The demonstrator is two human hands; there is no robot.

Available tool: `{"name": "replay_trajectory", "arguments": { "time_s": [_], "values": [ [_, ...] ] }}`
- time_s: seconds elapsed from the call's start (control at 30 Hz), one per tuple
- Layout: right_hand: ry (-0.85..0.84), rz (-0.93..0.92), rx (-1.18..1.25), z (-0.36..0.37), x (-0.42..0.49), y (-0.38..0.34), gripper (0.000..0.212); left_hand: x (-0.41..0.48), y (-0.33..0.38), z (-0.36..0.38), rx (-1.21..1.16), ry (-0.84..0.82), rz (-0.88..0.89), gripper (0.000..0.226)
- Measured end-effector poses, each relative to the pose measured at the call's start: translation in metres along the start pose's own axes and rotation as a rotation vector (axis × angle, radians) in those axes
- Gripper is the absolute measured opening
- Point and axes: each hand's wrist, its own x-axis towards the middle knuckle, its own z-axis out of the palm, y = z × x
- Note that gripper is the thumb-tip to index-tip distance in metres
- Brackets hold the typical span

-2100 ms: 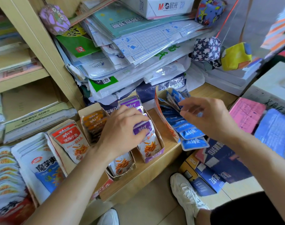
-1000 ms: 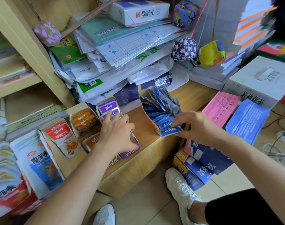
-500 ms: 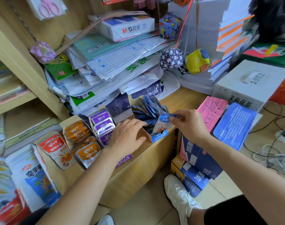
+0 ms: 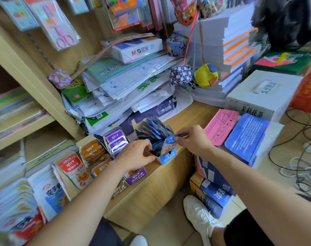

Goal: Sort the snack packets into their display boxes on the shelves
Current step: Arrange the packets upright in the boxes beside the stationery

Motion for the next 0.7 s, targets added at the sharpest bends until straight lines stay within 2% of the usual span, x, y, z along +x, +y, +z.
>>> {"name": "replay_trajectory", "arguments": {
  "time_s": [0.07, 0.17, 0.27, 0.37, 0.47, 0.5, 0.6, 0.63, 0.7],
  "values": [
    [-0.003, -0.016, -0.016, 0.004, -0.005, -0.005, 0.006, 0.001, 0.0, -0.006, -0.011, 0.07, -0.007, 0.022],
    [-0.005, -0.043, -0.046, 0.008, -0.01, -0.005, 0.008, 0.004, -0.007, -0.003, -0.162, 0.289, 0.008, 0.016],
    [-0.028, -0.061, -0.154, 0.013, -0.017, 0.001, 0.02, 0.007, -0.014, 0.009, -0.256, 0.422, 0.071, 0.026],
    [-0.014, -0.085, -0.258, 0.019, -0.025, 0.008, 0.03, 0.013, -0.02, 0.015, -0.34, 0.374, 0.117, 0.042],
    [-0.014, -0.138, -0.324, 0.02, -0.031, 0.012, 0.031, 0.017, -0.021, 0.016, -0.347, 0.336, 0.152, 0.043],
    [-0.044, -0.141, -0.347, 0.018, -0.034, 0.011, 0.034, 0.018, -0.021, 0.016, -0.339, 0.342, 0.16, 0.042],
    [-0.238, -0.072, -0.408, 0.001, -0.044, 0.0, 0.065, 0.019, -0.022, 0.013, -0.286, 0.402, 0.173, 0.043],
    [-0.309, -0.017, -0.388, -0.007, -0.044, -0.006, 0.072, 0.021, -0.024, 0.013, -0.28, 0.417, 0.168, 0.043],
    [-0.368, 0.094, -0.224, -0.022, -0.037, -0.019, 0.072, 0.025, -0.026, 0.012, -0.288, 0.433, 0.157, 0.044]
  ]
}}
